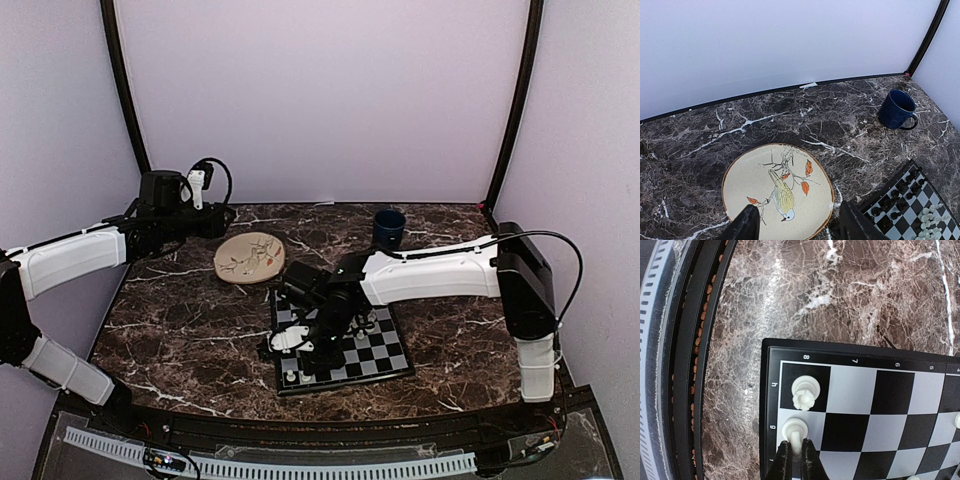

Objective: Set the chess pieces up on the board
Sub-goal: Place the knight on b1.

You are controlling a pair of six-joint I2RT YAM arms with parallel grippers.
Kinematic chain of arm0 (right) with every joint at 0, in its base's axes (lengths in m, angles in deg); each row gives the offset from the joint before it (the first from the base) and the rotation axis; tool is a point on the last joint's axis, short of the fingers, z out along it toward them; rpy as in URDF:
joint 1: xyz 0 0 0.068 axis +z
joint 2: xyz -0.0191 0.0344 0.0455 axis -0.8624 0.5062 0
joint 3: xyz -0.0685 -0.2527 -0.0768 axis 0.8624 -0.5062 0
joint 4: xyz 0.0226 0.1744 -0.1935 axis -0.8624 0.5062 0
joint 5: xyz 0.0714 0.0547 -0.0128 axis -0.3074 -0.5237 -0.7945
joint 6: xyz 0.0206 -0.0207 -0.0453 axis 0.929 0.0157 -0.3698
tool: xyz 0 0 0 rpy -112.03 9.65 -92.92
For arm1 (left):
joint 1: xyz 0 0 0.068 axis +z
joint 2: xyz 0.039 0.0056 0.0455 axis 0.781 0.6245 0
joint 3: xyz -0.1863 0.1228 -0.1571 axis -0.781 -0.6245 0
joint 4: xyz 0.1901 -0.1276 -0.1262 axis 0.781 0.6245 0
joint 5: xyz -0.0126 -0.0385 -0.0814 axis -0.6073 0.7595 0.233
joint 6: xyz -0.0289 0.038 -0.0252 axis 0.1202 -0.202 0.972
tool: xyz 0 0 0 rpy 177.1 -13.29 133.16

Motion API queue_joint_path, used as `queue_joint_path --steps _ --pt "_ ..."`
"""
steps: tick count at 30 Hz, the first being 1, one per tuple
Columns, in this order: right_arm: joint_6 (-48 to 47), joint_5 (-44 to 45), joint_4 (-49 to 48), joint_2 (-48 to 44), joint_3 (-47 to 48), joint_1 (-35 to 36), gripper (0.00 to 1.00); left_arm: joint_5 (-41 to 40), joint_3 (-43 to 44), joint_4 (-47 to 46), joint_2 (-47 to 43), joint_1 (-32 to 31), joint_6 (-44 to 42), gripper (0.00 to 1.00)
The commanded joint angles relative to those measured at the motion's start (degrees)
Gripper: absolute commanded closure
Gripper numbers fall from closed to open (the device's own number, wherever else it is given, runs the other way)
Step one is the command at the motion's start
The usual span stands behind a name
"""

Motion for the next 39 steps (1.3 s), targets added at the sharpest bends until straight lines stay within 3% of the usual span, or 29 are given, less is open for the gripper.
queue_joint_path --steps 1,19,32,39 --pt "0.3 1.7 -0.7 0.7 0.1 0.7 0.94 0.7 1.3 0.4 -0.6 0.0 -0.5 0.43" --pt "-1.3 1.5 0.3 -0.4 -1.2 0.7 0.95 0.7 1.4 0.3 -0.7 0.0 -0.5 0.43" --pt "-2.4 3.8 2.5 -5.0 -1.4 -0.5 0.71 0.2 1.4 0.7 0.4 0.0 -1.2 0.43" --pt "0.7 3.3 2.6 -9.6 0.4 -10.3 0.69 3.9 5.6 6.8 3.1 0.0 -2.3 0.41"
